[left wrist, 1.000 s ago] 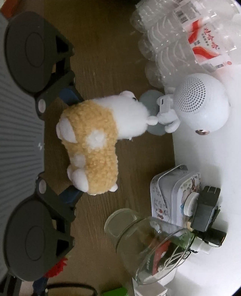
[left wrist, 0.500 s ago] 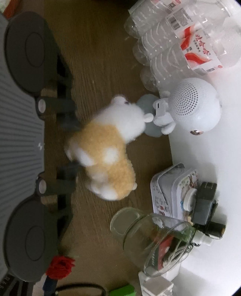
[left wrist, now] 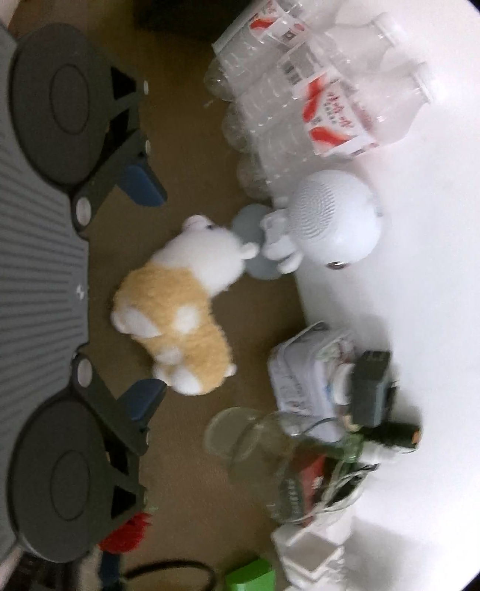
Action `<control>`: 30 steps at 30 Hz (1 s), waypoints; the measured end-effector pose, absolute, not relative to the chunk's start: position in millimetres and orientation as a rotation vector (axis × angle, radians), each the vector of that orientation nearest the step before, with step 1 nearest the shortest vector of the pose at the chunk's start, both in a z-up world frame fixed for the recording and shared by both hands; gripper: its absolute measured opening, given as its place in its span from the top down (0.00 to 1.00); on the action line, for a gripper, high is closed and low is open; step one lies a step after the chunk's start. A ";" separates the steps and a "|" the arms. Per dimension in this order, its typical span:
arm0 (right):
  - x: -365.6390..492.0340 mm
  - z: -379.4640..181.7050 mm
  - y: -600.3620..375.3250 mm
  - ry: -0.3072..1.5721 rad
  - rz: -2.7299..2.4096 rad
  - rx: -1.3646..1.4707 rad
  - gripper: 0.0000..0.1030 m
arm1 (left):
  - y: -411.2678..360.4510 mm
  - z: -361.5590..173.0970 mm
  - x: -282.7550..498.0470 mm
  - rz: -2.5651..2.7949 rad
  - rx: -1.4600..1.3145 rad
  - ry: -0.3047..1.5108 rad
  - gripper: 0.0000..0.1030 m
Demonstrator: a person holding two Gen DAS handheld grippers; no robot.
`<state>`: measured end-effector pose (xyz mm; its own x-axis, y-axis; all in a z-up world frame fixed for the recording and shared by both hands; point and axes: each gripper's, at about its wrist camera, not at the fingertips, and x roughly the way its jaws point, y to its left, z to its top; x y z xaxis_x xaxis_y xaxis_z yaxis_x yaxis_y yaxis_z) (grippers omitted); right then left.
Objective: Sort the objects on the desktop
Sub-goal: 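Lift the plush sheep with the left tool while the right tool lifts the rose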
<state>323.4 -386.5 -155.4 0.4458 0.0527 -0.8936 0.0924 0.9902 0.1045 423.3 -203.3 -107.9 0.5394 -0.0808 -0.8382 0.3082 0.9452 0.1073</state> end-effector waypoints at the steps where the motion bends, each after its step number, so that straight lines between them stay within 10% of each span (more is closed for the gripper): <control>1: 324.0 -155.4 -385.6 1.108 -0.022 0.145 0.69 | -202.6 -108.5 428.5 -0.231 0.223 0.982 0.01; 30: 324.9 -160.3 -389.1 1.097 -0.006 0.157 0.68 | -233.5 -142.4 444.9 -0.275 0.381 1.021 0.02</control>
<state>324.9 -389.1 -160.3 0.4571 0.0726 -0.8864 0.0823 0.9889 0.1234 444.9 -233.5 -142.4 0.4979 -0.0454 -0.8661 0.3952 0.9008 0.1800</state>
